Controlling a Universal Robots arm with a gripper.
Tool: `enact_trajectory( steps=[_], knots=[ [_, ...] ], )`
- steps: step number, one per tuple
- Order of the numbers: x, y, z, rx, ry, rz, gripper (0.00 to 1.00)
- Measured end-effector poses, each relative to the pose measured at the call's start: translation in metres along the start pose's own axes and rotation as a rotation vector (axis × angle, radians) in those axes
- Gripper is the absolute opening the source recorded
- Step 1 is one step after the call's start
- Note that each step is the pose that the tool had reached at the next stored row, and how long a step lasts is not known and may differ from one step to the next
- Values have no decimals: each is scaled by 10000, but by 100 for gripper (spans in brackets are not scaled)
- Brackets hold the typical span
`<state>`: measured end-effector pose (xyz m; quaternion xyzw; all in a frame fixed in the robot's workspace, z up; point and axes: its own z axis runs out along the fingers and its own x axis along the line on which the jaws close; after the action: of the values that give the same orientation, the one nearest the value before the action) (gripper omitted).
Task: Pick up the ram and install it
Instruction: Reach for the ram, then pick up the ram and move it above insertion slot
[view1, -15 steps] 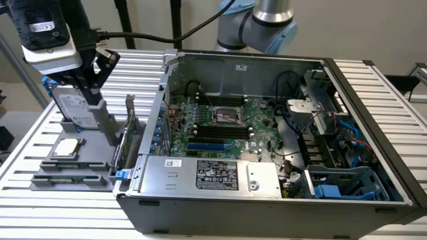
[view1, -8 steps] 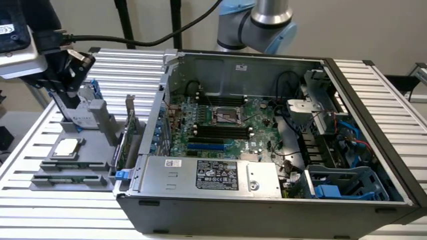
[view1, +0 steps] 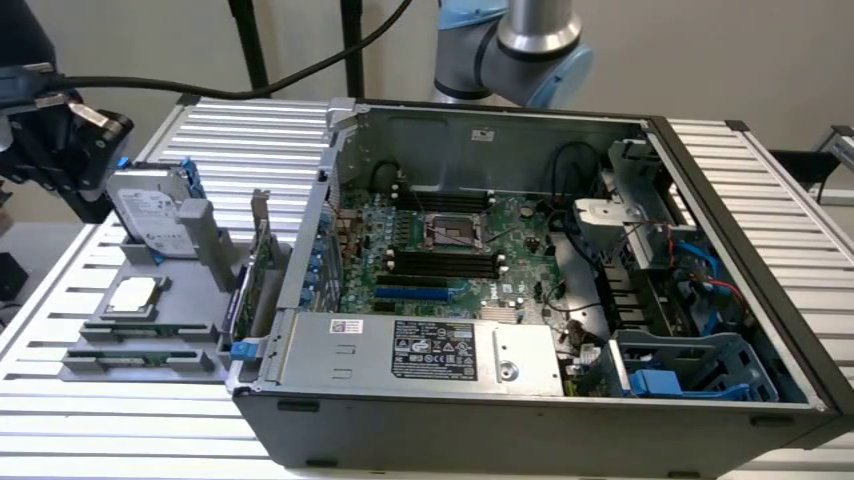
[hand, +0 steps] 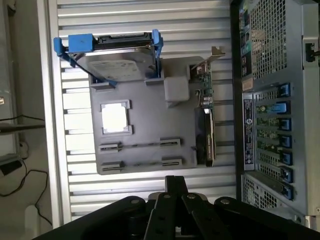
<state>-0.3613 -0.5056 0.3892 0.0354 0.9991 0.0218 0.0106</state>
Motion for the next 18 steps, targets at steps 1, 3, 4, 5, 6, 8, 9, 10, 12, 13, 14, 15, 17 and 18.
enact_trajectory(
  steps=[1, 3, 4, 5, 6, 8, 9, 10, 12, 13, 14, 15, 17, 18],
  knots=[
    [44, -9, 0, 1, 1, 0, 11],
    [136, -27, 0, 3, 0, -1, 11],
    [180, -34, 1, 4, 0, -1, 11],
    [226, -42, 1, 4, -1, -1, 11],
    [271, -49, 2, 6, 0, 0, 11],
    [337, -60, 3, 8, 1, 0, 11],
    [339, -61, 4, 7, 0, -1, 11],
    [339, -61, 3, 8, 0, -1, 11],
    [340, -61, 3, 8, 0, -1, 11],
    [340, -61, 3, 7, 0, -1, 11],
    [340, -61, 3, 8, 0, -1, 11],
    [340, -61, 3, 7, -1, -1, 11],
    [340, -61, 3, 7, -1, -1, 11],
    [340, -61, 3, 7, 0, 0, 11]
  ],
)
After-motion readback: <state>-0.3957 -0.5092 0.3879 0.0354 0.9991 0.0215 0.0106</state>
